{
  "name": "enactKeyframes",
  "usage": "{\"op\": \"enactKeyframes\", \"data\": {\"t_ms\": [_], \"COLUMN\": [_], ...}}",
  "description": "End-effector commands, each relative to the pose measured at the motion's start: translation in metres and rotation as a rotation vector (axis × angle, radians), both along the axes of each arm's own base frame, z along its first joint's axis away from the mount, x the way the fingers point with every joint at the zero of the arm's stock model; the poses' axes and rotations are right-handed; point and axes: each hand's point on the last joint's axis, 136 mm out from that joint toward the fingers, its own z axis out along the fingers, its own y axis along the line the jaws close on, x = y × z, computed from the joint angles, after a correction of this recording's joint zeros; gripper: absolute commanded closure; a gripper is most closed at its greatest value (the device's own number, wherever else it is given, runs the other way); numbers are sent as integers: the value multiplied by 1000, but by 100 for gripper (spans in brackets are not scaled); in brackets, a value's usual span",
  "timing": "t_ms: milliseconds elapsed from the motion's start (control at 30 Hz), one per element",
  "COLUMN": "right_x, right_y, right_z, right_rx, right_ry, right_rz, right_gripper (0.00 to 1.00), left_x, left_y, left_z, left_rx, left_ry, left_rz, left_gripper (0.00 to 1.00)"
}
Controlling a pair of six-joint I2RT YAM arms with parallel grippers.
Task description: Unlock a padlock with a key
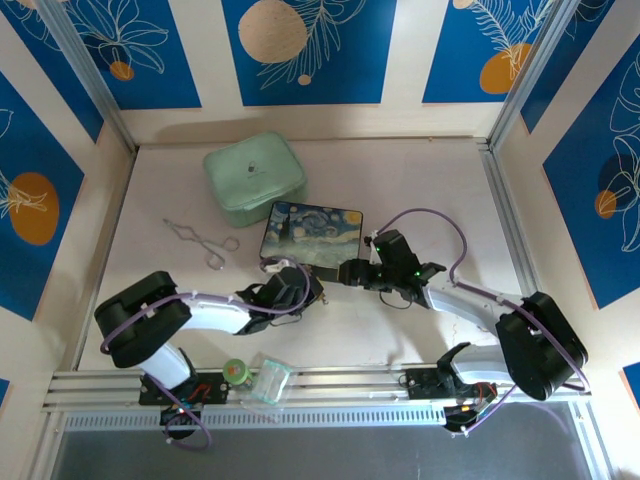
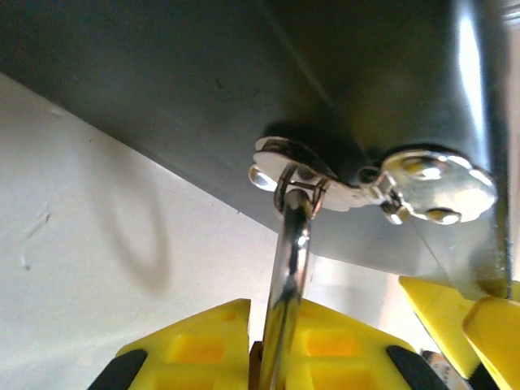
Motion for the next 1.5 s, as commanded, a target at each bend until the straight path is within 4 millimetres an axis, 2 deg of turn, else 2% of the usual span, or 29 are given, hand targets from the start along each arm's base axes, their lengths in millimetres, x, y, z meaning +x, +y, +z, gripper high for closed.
{"op": "enactKeyframes", "data": {"t_ms": [0, 33, 100, 133, 333, 567, 667, 767, 900, 1033, 1167, 1233, 1467], "right_x": [22, 24, 27, 29, 36, 50, 55, 59, 59, 57, 55, 55, 56], "right_y": [-9, -8, -8, -8, -10, -1, 4, 9, 15, 19, 18, 16, 13], "right_z": [13, 15, 19, 20, 15, 20, 22, 18, 6, -5, -9, -11, -13], "right_rx": [-11, -7, 0, 3, 15, 26, 25, 13, -1, 4, 7, 9, 13], "right_ry": [-30, -35, -50, -58, -32, -46, -42, -23, 26, 64, 76, 82, 86], "right_rz": [-91, -95, -104, -111, -136, -144, -137, -121, -97, -81, -84, -89, -98], "right_gripper": [33, 33, 23, 22, 22, 22, 22, 22, 23, 23, 23, 23, 23], "left_x": [-16, -16, -16, -16, -15, -15, -13, -9, -6, -5, -5, -6, -7], "left_y": [24, 27, 35, 40, 60, 68, 75, 81, 66, 61, 61, 59, 50], "left_z": [-31, -31, -32, -32, -34, -43, -42, -42, -47, -50, -49, -50, -51], "left_rx": [222, 249, 303, 334, 482, 602, 674, 745, 710, 715, 715, 717, 748], "left_ry": [58, 56, 48, 45, 35, 45, 35, 25, 0, 3, 3, 7, 2], "left_rz": [-76, -79, -86, -90, -132, -196, -206, -215, -254, -272, -268, -279, -313], "left_gripper": [100, 100, 100, 100, 100, 100, 96, 88, 83, 81, 80, 75, 74]}}
